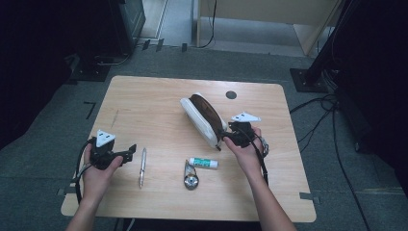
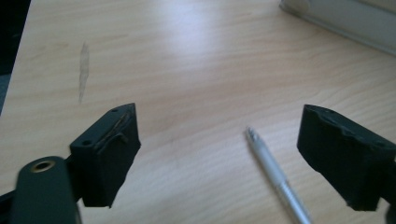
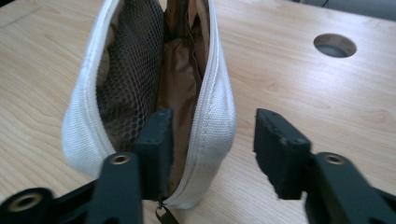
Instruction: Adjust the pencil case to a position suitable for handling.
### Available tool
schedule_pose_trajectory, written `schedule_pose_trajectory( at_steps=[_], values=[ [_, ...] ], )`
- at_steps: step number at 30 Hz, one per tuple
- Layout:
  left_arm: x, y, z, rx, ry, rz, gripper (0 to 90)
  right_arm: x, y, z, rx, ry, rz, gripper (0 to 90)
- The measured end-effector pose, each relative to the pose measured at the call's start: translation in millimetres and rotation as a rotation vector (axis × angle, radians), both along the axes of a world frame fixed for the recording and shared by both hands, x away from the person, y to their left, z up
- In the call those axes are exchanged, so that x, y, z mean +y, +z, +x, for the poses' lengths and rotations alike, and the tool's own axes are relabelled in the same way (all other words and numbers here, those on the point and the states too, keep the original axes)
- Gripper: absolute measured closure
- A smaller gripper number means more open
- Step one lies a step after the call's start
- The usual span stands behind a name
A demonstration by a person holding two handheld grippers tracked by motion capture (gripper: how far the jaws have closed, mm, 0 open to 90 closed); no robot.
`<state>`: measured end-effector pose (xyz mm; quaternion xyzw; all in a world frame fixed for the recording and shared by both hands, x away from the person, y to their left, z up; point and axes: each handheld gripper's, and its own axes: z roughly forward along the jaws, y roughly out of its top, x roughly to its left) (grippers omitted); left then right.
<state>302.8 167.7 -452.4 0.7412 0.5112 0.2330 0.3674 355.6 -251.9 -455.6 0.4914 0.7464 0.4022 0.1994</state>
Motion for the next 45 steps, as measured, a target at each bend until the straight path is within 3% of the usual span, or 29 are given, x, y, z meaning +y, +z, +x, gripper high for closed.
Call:
schedule_pose_trajectory(
  at_steps=[5,9,17,27,31,33,35,45],
  values=[
    [-13.4,4.3,9.8,-0.003,-0.029,-0.021,13.7,3.4,-1.8,3.7,-0.005,0.016,0.018,69.4],
    [-21.9,3.0,13.1,-0.001,-0.040,-0.029,13.7,3.5,-0.8,3.0,-0.016,0.043,0.006,76.7],
    [-37.5,0.3,20.3,0.008,-0.069,-0.028,13.7,9.4,3.1,2.1,-0.062,0.140,-0.011,78.6],
    [-55.1,5.8,37.3,-0.009,-0.120,-0.045,13.8,23.2,2.2,13.5,-0.072,0.270,0.032,78.7],
    [-58.6,8.9,52.4,-0.021,-0.148,-0.055,13.9,27.8,3.5,20.2,-0.048,0.317,0.026,78.5],
    [-61.4,9.7,60.8,-0.026,-0.156,-0.058,14.2,28.5,4.4,23.4,-0.039,0.311,0.020,78.2],
    [-64.7,11.6,72.3,-0.021,-0.162,-0.076,14.4,28.8,4.2,26.9,-0.023,0.314,0.035,77.5],
    [-78.1,26.0,114.5,-0.029,-0.174,-0.169,15.8,29.1,1.3,25.4,-0.002,0.340,0.001,77.4]
  ],
)
